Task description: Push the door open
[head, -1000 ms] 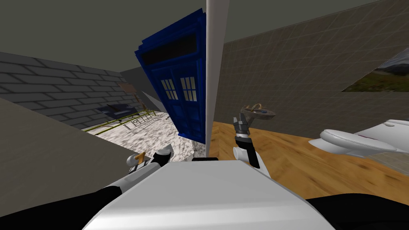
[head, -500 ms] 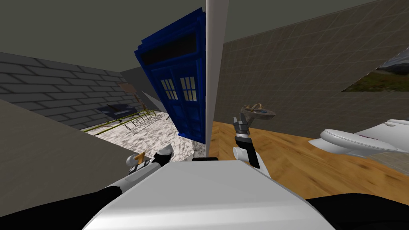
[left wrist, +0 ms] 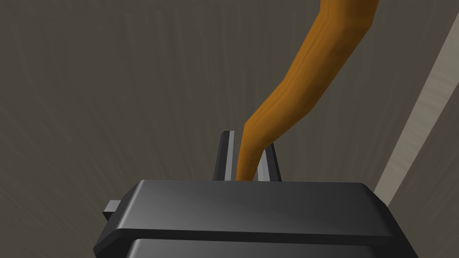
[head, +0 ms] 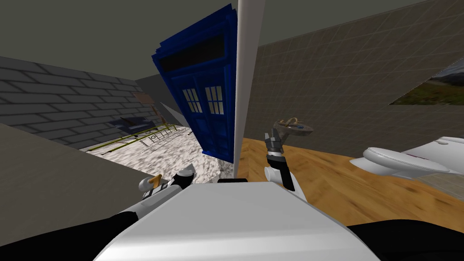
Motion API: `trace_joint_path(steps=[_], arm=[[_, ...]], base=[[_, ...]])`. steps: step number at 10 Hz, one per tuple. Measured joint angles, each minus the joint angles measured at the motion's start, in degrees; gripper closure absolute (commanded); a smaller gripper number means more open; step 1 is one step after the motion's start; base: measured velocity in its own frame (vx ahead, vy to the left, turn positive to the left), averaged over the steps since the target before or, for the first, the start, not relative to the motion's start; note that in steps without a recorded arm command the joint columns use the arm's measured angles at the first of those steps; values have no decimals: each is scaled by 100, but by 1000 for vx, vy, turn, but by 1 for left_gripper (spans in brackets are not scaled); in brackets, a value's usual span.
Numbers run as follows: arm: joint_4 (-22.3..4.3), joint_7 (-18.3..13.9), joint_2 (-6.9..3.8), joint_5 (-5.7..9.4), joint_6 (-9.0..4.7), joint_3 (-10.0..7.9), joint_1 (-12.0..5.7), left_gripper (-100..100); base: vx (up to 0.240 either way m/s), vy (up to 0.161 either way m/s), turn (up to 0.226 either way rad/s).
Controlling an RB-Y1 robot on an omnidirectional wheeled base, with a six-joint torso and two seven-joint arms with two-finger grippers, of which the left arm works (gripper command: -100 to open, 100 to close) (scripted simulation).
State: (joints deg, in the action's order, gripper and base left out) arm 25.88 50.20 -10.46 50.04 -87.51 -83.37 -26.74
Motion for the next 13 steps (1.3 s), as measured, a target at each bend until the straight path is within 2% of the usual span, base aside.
trace_joint_path(steps=[1,4,6,7,9,12,13], arm=[[137,42,66,-2,41,2,10,100],[-63,-23,-28,-5,-35,4,-12,100],[-75,-35,-36,-4,-35,4,-9,100],[42,8,-16,18,-6,-26,5,100],[-23,-12,-86,33,-32,-50,20,100],[-74,-20,-118,35,-53,-53,10,100],[7,6,-76,34,-35,-52,9,100]], base=[[0,0,0],[0,0,0],[0,3,2],[-1,11,10],[0,4,4],[0,0,0],[0,0,0]])
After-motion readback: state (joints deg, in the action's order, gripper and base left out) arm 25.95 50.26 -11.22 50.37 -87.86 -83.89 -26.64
